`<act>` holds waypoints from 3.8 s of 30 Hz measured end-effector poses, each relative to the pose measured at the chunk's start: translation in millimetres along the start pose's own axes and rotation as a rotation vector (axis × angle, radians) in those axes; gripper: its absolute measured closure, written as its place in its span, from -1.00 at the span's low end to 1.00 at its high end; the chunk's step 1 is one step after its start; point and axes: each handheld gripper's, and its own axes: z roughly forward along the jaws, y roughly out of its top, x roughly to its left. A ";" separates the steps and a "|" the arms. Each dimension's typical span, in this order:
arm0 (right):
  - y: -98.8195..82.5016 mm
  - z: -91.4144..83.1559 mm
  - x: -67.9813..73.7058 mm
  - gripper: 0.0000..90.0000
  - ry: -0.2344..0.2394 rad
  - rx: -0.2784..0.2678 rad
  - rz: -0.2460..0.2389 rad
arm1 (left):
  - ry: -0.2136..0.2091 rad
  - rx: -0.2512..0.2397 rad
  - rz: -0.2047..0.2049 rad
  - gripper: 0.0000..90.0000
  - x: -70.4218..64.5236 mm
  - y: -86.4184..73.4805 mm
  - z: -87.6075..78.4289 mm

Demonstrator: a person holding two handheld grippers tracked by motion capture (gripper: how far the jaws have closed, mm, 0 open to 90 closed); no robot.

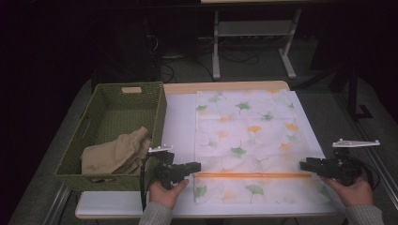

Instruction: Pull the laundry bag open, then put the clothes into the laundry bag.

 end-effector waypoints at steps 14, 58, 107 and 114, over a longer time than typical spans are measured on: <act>16.0 30.4 42.1 -0.15 0.076 0.048 -0.162 | -0.065 0.045 -0.002 0.16 -9.0 16.4 -5.8; 33.7 71.1 67.9 -0.27 0.102 0.081 -0.366 | -0.146 -0.005 -0.003 -0.37 21.4 85.2 -135.3; 34.6 87.6 66.3 -0.27 0.121 0.161 -0.395 | 0.371 0.195 -0.127 -0.46 125.9 89.0 -189.0; 34.3 89.4 67.4 -0.27 0.127 0.174 -0.397 | 0.342 0.306 -0.122 -0.63 126.2 91.1 -172.0</act>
